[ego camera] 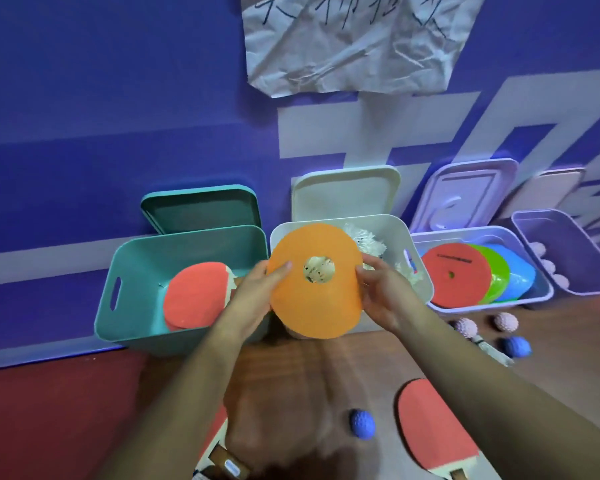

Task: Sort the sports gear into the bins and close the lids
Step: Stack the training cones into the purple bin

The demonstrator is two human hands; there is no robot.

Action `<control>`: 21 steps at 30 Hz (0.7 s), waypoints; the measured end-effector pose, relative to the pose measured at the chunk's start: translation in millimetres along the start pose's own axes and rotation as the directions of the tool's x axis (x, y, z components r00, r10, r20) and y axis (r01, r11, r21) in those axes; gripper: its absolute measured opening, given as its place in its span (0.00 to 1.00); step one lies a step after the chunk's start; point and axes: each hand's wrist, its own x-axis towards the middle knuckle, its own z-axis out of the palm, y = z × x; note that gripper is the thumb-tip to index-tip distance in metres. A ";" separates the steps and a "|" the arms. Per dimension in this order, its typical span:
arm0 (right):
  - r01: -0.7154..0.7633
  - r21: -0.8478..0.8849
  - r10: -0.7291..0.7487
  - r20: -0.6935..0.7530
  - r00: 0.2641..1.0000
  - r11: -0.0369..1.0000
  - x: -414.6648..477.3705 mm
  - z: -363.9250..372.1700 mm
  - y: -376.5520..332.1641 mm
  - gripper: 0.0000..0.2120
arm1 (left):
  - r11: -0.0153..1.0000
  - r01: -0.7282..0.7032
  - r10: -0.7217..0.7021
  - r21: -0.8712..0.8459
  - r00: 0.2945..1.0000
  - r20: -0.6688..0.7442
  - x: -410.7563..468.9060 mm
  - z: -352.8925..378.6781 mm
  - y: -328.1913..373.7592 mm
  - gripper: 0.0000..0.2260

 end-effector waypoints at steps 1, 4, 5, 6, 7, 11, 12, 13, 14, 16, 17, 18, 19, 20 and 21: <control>0.014 -0.048 -0.015 -0.024 1.000 0.999 0.2 -11.4 -6.8 0.16 | 1.000 -0.022 0.022 -0.001 1.000 -0.010 0.8 13.0 -3.5 0.14; 0.042 -0.178 -0.056 -0.073 0.996 0.983 -5.8 -61.3 -31.6 0.14 | 0.994 -0.063 0.076 0.089 0.987 -0.140 9.7 66.3 -18.9 0.11; 0.039 -0.234 -0.064 -0.100 0.993 0.971 -7.8 -79.1 -39.1 0.14 | 0.990 -0.056 0.076 0.132 0.984 -0.159 10.4 86.5 -22.6 0.14; 0.028 -0.281 -0.068 -0.133 0.989 0.959 -8.6 -95.0 -44.4 0.13 | 0.987 -0.047 0.071 0.151 0.985 -0.156 11.8 103.7 -28.3 0.20; 0.020 -0.319 -0.075 -0.161 0.984 0.948 -10.0 -114.7 -53.7 0.12 | 0.983 -0.044 0.069 0.178 0.988 -0.136 15.1 125.3 -35.6 0.27; 0.092 -0.391 -0.174 -0.179 0.968 0.916 -7.5 -182.8 -86.9 0.09 | 0.932 -0.100 0.136 0.348 0.987 -0.080 24.5 203.5 -54.6 0.34; 0.102 -0.388 -0.187 -0.188 0.964 0.916 -6.6 -200.9 -96.5 0.08 | 0.907 -0.131 0.175 0.401 0.982 -0.076 27.9 224.7 -59.9 0.34; 0.099 -0.390 -0.192 -0.207 0.959 0.916 -5.8 -219.3 -106.5 0.07 | 0.882 -0.146 0.202 0.448 0.976 -0.079 31.1 246.3 -63.9 0.35; 0.092 -0.379 -0.191 -0.231 0.954 0.921 -4.4 -237.2 -116.4 0.07 | 0.856 -0.169 0.230 0.488 0.971 -0.068 37.0 265.7 -69.0 0.36; 0.085 -0.360 -0.188 -0.260 0.947 0.929 -1.6 -264.7 -132.0 0.06 | 0.838 -0.185 0.243 0.513 0.969 -0.047 49.2 294.8 -77.6 0.37; 0.084 -0.348 -0.186 -0.269 0.945 0.934 -0.4 -278.4 -140.4 0.05 | 0.853 -0.171 0.225 0.494 0.973 -0.053 56.2 308.7 -81.5 0.37; 0.089 -0.335 -0.187 -0.272 0.944 0.938 1.1 -289.8 -147.0 0.03 | 0.867 -0.158 0.213 0.472 0.975 -0.063 63.5 319.9 -85.7 0.38; 0.090 -0.325 -0.186 -0.278 0.943 0.941 3.4 -301.8 -152.8 0.03 | 0.879 -0.135 0.186 0.458 0.980 -0.068 72.3 330.1 -90.8 0.37; 0.097 -0.316 -0.191 -0.282 0.940 0.944 5.0 -311.0 -157.9 0.04 | 0.887 -0.119 0.159 0.446 0.986 -0.053 75.0 343.3 -88.6 0.35; 0.103 -0.316 -0.202 -0.296 0.934 0.943 6.2 -318.1 -162.5 0.04 | 0.887 -0.100 0.136 0.452 0.990 -0.048 81.1 352.3 -88.8 0.32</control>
